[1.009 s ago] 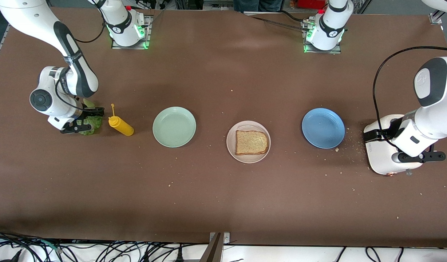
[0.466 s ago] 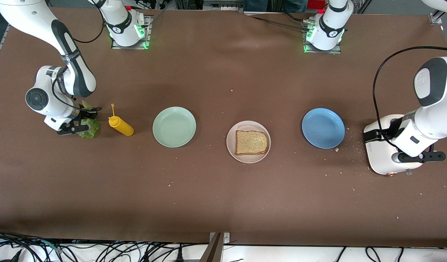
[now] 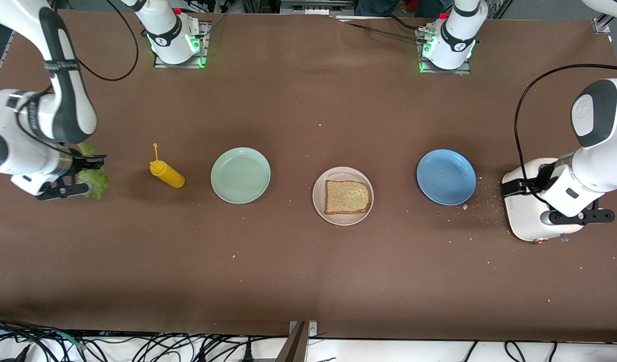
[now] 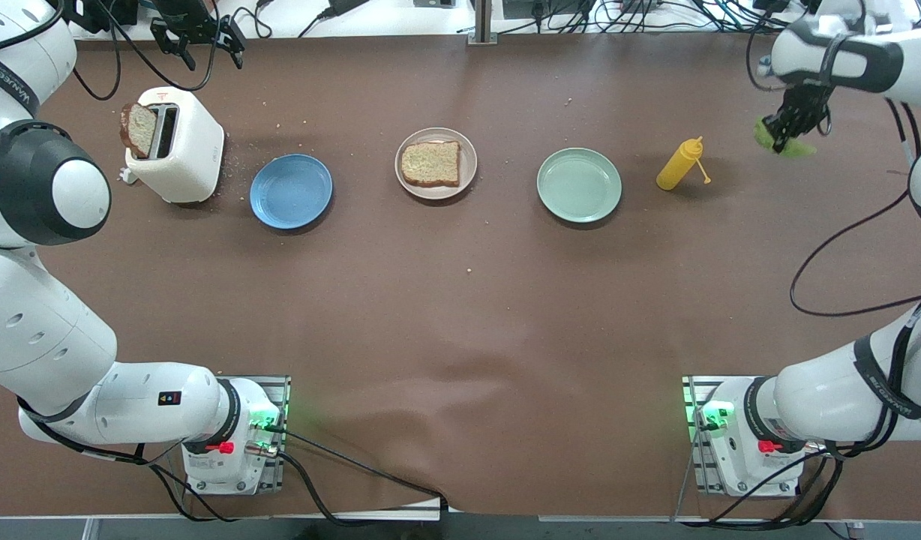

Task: Make sandwich in beige plate with both arms
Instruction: 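Lift the lettuce leaf with the right gripper over the beige plate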

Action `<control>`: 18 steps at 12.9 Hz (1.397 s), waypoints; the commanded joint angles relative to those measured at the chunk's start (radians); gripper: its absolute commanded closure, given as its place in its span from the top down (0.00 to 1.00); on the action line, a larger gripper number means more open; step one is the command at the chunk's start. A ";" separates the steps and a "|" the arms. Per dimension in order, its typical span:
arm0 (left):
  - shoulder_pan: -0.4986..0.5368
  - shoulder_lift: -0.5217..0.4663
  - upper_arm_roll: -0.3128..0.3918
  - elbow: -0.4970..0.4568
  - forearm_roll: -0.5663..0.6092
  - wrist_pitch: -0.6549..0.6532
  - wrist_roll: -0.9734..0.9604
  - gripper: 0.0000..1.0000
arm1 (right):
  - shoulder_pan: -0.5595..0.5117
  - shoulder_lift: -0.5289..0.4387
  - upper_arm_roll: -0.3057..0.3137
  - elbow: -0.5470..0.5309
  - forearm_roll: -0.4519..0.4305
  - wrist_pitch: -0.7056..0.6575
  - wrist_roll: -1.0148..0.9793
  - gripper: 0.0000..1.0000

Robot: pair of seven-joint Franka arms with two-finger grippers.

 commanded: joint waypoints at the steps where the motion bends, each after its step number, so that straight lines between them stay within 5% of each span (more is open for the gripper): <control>1: -0.003 -0.004 -0.003 0.001 0.036 -0.005 -0.018 1.00 | 0.015 0.017 0.070 0.192 -0.012 -0.178 -0.006 0.00; 6: -0.003 -0.004 -0.003 0.001 0.036 -0.005 -0.018 1.00 | 0.033 0.017 0.273 0.327 -0.005 -0.202 -0.012 0.00; 9: -0.005 -0.001 -0.003 0.002 0.036 -0.005 -0.018 1.00 | 0.091 0.044 0.400 0.329 -0.015 -0.081 0.001 0.00; 13: -0.003 0.002 -0.003 0.002 0.037 -0.005 -0.018 1.00 | 0.304 0.142 0.408 0.334 -0.095 0.109 0.024 0.00; 18: -0.005 0.002 -0.003 0.001 0.037 -0.005 -0.018 1.00 | 0.449 0.377 0.405 0.397 -0.178 0.487 0.066 0.00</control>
